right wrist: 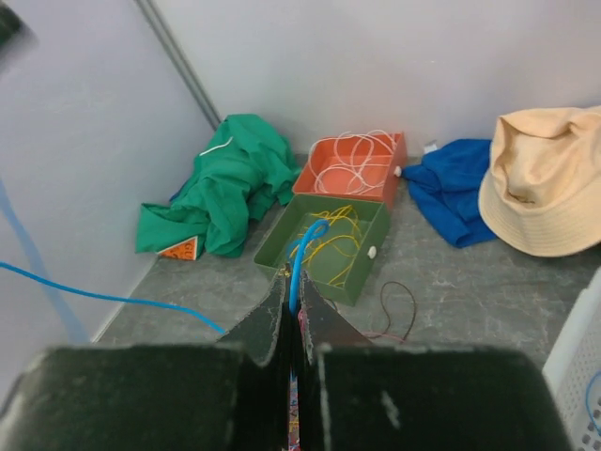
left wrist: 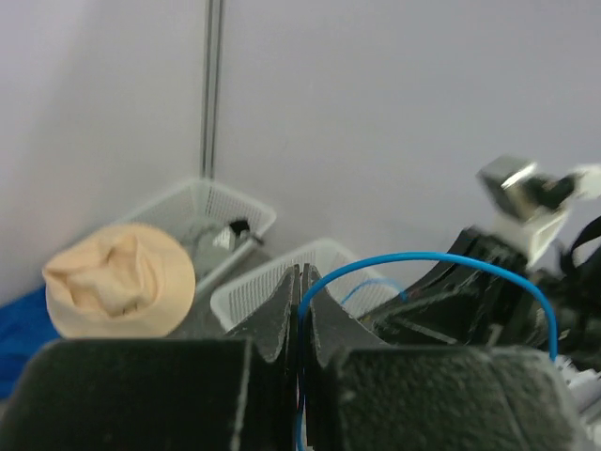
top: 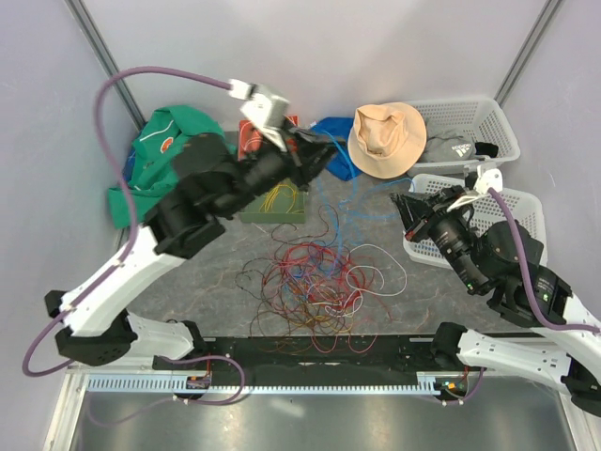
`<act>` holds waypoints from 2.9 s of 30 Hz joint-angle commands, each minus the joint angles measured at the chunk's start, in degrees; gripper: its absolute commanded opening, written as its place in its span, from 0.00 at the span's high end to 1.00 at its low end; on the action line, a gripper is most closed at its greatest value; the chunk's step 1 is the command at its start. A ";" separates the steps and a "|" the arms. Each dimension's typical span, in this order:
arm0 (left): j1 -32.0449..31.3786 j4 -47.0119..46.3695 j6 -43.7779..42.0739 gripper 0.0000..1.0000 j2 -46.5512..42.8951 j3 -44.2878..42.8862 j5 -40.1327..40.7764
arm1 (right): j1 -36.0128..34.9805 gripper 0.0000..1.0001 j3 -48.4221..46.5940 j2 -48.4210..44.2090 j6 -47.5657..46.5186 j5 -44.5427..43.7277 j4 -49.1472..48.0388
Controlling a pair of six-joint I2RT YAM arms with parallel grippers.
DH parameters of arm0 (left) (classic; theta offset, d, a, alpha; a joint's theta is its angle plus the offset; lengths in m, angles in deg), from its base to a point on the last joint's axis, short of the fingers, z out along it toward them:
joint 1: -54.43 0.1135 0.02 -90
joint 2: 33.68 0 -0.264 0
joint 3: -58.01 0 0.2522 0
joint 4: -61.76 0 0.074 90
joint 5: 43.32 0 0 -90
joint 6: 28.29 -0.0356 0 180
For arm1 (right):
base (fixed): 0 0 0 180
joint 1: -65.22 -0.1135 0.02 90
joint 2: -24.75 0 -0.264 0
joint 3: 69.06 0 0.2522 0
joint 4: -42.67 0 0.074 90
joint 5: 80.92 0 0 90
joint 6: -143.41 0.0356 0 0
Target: Untangle the cables
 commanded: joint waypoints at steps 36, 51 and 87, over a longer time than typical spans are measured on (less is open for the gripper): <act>4.52 -26.04 20.99 0.98 61.08 -24.84 -14.15 | 20.70 1.00 8.24 9.67 -0.68 -31.93 -10.05; 4.52 -28.86 24.41 0.98 70.40 -29.25 -19.51 | 48.75 1.00 20.98 11.52 19.72 -14.08 -9.61; 2.14 -19.37 17.02 0.00 15.76 28.12 18.00 | 49.65 0.10 30.74 -7.55 26.86 30.84 -12.50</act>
